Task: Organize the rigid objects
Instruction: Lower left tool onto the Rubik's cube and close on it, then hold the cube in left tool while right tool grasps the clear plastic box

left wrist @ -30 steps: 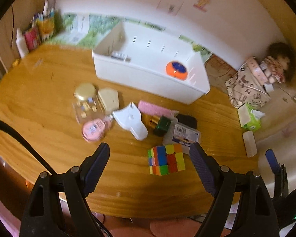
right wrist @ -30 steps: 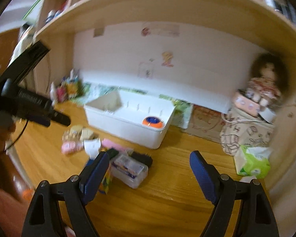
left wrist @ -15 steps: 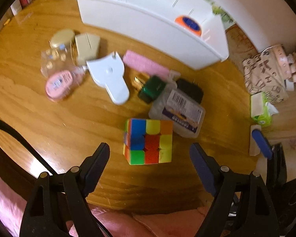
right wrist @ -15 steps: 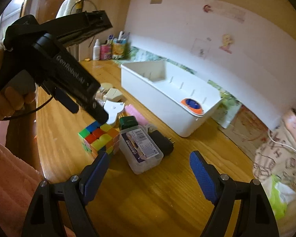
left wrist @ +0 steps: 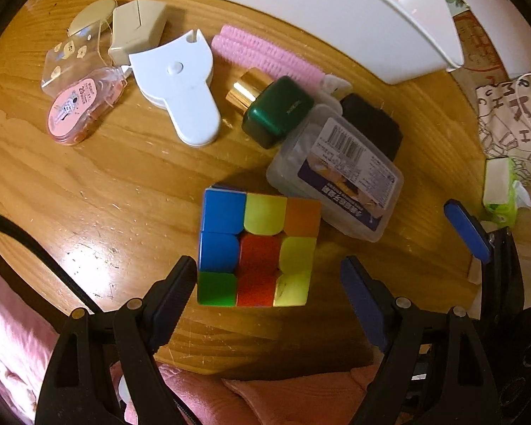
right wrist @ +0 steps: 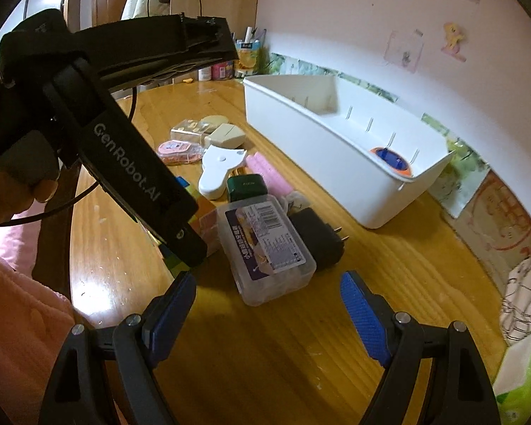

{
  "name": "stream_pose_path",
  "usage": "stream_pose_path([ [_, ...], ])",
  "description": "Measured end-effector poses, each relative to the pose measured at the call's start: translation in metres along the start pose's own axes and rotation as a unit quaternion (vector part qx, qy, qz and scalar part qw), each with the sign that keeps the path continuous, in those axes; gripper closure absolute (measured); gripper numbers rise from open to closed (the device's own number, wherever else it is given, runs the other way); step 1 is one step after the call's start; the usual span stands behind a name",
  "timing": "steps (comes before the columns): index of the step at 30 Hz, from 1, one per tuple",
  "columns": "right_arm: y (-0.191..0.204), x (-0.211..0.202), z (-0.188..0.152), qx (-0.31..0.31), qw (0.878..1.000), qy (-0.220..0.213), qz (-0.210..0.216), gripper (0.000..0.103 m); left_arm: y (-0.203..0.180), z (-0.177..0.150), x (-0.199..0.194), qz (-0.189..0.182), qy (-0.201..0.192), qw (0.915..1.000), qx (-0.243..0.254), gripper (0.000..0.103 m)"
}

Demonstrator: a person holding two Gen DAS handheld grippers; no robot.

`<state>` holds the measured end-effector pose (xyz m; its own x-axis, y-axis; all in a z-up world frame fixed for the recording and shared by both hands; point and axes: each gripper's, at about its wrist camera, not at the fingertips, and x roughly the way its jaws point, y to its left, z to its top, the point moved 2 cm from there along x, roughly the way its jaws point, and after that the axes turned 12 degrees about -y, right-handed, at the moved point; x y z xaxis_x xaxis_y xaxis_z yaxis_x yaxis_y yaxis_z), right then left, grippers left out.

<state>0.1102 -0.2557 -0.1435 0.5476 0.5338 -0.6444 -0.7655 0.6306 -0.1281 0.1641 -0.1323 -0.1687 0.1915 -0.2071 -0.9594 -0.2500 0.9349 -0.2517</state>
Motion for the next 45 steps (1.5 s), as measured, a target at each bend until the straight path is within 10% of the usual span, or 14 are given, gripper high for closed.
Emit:
stream_pose_path([
  [18,-0.002,0.021,-0.015,-0.001,0.999,0.019,0.032,0.019,0.003,0.006,0.026,0.047,0.037,0.9974,-0.04,0.034],
  [45,-0.004,0.065,-0.01,-0.007,0.999,0.033,0.019,0.019,0.056,0.007,0.019,0.006,0.045,0.9949,-0.09,0.036],
])
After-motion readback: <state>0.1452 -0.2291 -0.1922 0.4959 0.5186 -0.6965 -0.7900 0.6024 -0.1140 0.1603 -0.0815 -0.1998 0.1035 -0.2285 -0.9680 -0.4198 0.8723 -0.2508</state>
